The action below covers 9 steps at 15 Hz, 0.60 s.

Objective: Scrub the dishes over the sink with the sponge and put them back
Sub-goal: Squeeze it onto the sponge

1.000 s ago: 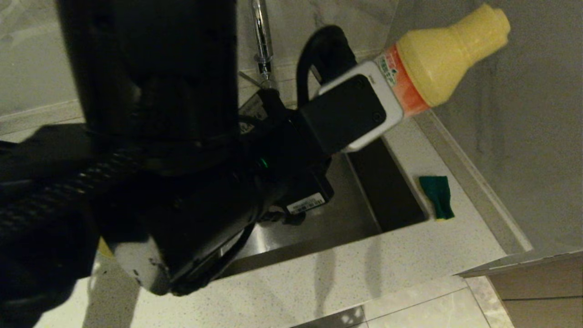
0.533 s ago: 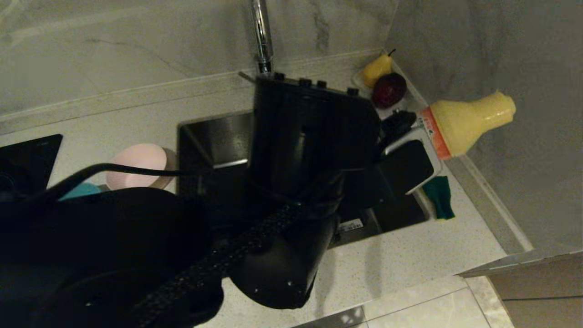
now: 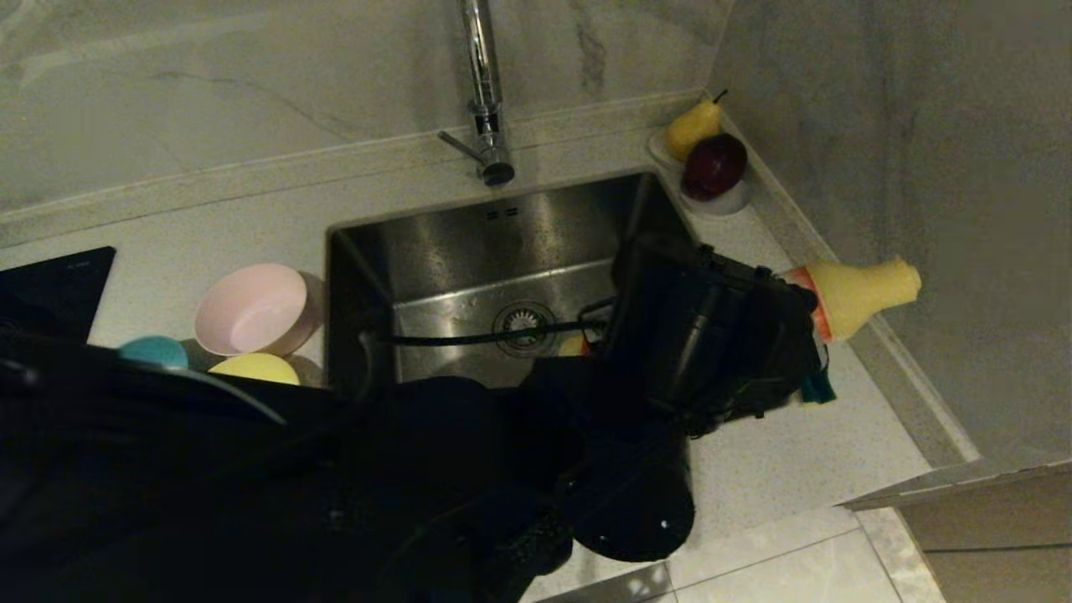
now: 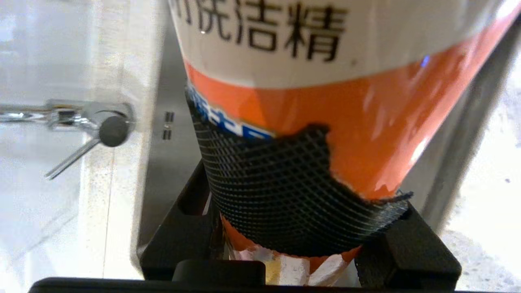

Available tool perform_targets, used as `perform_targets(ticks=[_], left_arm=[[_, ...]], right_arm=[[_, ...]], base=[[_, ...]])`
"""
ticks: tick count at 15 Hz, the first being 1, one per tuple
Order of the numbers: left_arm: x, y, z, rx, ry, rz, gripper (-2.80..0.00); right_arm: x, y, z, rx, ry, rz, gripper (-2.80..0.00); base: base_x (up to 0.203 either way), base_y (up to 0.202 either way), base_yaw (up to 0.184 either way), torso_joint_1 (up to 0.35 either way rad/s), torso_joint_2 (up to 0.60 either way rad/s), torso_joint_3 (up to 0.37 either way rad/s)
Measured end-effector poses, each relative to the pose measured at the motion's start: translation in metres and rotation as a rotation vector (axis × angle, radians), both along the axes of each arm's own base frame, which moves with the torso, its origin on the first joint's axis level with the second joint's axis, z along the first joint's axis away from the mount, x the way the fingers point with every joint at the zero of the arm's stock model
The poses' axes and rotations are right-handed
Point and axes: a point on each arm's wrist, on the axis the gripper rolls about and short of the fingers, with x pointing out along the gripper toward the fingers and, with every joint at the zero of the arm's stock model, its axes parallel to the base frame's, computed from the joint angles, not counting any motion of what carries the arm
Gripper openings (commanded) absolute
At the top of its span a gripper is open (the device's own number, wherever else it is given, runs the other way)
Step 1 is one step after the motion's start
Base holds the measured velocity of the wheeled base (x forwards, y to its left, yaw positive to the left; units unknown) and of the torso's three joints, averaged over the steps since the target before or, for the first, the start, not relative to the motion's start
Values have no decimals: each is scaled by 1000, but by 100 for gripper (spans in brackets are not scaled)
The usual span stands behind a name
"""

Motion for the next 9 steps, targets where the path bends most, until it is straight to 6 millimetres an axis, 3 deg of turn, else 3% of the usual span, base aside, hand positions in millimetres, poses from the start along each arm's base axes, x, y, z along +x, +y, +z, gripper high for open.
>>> perform_targets(ticks=[4, 9], left_arm=[[10, -18, -26, 97, 15, 30, -280], [18, -33, -46, 154, 18, 81, -280]], right_arm=[[0, 0, 0, -1, 0, 0, -280], [0, 0, 0, 0, 0, 0, -280]], base=[[0, 0, 0, 0, 0, 0], [0, 0, 0, 0, 0, 0]])
